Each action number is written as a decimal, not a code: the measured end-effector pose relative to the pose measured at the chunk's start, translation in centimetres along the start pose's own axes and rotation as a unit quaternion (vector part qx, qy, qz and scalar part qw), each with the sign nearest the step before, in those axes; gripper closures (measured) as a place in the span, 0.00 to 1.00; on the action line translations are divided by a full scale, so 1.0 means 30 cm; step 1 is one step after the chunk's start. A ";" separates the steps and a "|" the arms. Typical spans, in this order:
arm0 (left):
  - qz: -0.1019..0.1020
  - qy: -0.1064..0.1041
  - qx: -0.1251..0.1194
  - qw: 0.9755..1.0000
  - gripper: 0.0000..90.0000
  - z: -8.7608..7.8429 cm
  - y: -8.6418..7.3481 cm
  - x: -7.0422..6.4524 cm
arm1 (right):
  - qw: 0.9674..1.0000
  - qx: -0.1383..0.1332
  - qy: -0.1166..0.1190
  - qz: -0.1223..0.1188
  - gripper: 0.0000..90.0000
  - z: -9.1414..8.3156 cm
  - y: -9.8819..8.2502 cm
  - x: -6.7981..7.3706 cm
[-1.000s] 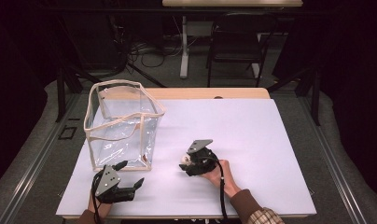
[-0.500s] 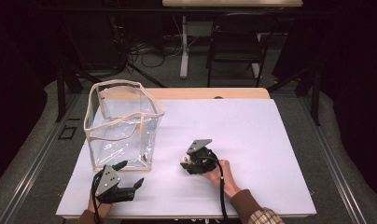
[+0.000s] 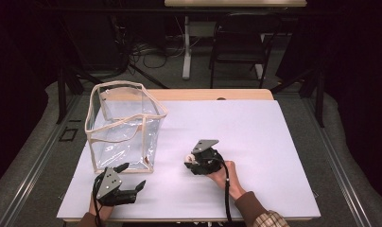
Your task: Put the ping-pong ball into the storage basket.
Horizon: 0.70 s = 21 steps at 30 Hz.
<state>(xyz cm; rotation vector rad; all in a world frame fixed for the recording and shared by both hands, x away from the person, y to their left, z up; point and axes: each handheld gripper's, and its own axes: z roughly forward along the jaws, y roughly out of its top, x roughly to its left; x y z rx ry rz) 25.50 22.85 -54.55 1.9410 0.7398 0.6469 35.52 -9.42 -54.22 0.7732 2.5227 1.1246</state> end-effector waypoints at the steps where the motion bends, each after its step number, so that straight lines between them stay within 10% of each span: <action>1: 0.001 0.000 0.001 1.000 0.18 0.000 0.000 0.001 | 1.000 -0.002 0.001 0.000 0.56 -0.004 0.001 0.000; 21: -0.001 0.000 0.000 1.000 0.18 0.001 -0.001 0.001 | 1.000 -0.022 -0.011 -0.003 0.56 -0.075 0.038 -0.006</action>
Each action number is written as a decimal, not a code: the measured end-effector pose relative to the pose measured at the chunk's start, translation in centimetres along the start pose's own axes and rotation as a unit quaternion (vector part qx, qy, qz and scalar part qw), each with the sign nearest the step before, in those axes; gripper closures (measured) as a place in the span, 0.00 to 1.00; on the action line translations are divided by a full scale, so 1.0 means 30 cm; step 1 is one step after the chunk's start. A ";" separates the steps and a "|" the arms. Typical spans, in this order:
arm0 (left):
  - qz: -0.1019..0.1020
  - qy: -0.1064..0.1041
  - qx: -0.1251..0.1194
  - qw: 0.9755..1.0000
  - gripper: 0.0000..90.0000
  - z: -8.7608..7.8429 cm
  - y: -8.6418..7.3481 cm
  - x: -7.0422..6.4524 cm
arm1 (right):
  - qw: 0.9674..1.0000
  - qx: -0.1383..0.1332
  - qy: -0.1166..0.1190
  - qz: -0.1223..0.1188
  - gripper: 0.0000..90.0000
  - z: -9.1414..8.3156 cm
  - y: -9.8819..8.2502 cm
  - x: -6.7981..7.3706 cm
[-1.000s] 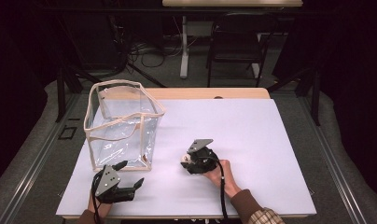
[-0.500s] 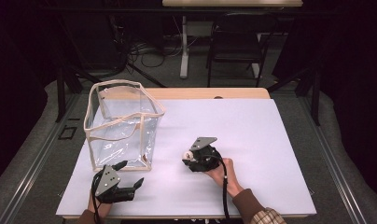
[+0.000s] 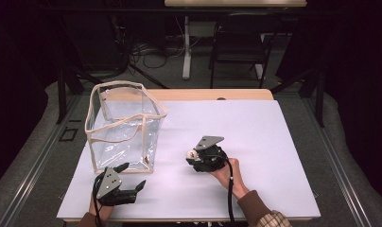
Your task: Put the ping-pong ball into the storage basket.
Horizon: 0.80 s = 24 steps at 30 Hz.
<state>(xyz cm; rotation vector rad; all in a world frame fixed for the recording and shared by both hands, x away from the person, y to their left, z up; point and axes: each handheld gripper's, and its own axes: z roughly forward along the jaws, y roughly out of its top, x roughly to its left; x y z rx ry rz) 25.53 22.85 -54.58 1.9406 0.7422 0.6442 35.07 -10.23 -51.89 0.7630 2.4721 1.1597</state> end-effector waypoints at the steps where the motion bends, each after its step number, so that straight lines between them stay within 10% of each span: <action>1: 0.001 0.000 0.000 1.000 0.18 0.000 0.000 0.000 | 1.000 -0.002 -0.001 -0.002 0.56 -0.003 0.002 0.000; 24: 0.002 0.002 -0.001 1.000 0.18 -0.002 0.000 0.001 | 1.000 -0.020 -0.009 -0.007 0.56 -0.065 0.038 -0.001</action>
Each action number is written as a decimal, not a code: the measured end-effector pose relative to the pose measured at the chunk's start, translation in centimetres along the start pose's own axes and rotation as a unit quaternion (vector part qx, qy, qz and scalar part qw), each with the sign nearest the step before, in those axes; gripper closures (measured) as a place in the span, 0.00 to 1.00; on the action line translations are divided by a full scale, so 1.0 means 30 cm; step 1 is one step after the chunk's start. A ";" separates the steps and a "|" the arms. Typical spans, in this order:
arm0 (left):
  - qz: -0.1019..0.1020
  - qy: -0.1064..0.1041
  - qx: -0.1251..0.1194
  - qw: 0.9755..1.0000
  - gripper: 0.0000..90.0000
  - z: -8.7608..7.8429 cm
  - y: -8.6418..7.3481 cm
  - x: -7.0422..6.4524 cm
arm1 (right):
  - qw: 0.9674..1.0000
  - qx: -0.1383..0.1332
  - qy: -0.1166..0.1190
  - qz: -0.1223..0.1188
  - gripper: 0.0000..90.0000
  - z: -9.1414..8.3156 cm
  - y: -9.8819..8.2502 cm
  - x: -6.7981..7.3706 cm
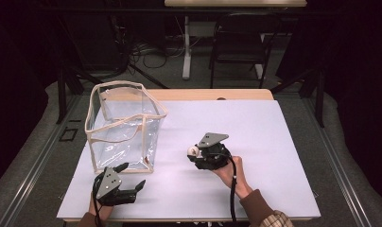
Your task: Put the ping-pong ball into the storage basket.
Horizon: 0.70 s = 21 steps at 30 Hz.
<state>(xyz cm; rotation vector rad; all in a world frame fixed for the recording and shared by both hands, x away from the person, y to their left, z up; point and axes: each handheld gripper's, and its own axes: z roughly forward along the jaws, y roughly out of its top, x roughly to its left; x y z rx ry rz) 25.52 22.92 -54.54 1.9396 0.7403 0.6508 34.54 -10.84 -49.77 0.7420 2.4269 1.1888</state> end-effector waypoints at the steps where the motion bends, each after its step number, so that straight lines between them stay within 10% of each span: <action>1: 0.000 0.000 0.000 1.000 0.18 0.000 0.000 0.000 | 1.000 -0.001 0.000 -0.001 0.56 -0.002 0.001 0.000; 21: 0.001 0.000 0.002 1.000 0.18 0.001 0.000 -0.001 | 1.000 -0.016 -0.004 -0.001 0.56 -0.045 0.026 0.001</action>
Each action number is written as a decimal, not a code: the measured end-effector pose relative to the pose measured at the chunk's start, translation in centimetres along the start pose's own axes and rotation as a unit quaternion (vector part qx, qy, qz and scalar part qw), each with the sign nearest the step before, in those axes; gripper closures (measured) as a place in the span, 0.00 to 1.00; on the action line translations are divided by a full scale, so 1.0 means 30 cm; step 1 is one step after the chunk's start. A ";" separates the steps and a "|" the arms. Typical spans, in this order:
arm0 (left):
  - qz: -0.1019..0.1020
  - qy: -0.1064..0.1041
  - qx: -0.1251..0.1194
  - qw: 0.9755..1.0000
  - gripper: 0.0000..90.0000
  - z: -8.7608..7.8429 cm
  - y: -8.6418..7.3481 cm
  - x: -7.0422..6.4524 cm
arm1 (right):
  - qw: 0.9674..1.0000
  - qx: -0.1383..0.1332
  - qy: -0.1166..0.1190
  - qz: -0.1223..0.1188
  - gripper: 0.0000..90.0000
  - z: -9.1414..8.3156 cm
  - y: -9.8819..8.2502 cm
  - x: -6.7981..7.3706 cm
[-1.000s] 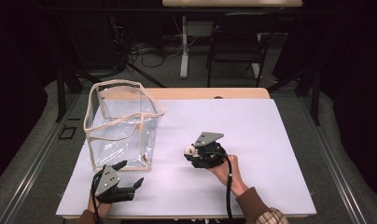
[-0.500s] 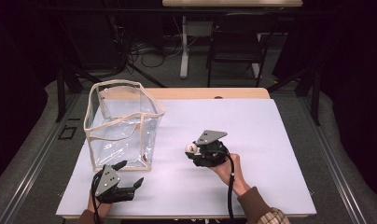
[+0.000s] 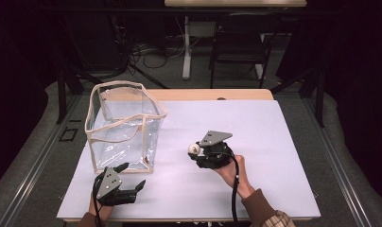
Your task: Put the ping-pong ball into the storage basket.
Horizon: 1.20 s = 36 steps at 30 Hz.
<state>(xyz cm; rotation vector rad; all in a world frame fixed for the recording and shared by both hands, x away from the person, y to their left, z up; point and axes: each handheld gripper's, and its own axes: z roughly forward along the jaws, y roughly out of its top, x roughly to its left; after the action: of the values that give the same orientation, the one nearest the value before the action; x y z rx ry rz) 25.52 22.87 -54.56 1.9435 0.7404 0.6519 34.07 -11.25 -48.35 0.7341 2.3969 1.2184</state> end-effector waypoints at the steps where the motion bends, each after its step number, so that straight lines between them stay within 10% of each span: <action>1: 0.001 0.000 0.000 1.000 0.18 0.000 0.000 0.000 | 1.000 -0.001 -0.001 -0.001 0.56 -0.001 0.001 -0.001; 36: -0.002 0.002 -0.001 1.000 0.18 0.001 -0.001 0.002 | 1.000 -0.014 -0.009 0.003 0.57 -0.031 0.028 -0.019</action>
<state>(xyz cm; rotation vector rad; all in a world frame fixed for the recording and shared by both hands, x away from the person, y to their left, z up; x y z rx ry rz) 25.58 22.92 -54.57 1.9398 0.7452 0.6536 34.28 -11.75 -47.08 0.7406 2.3604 1.2390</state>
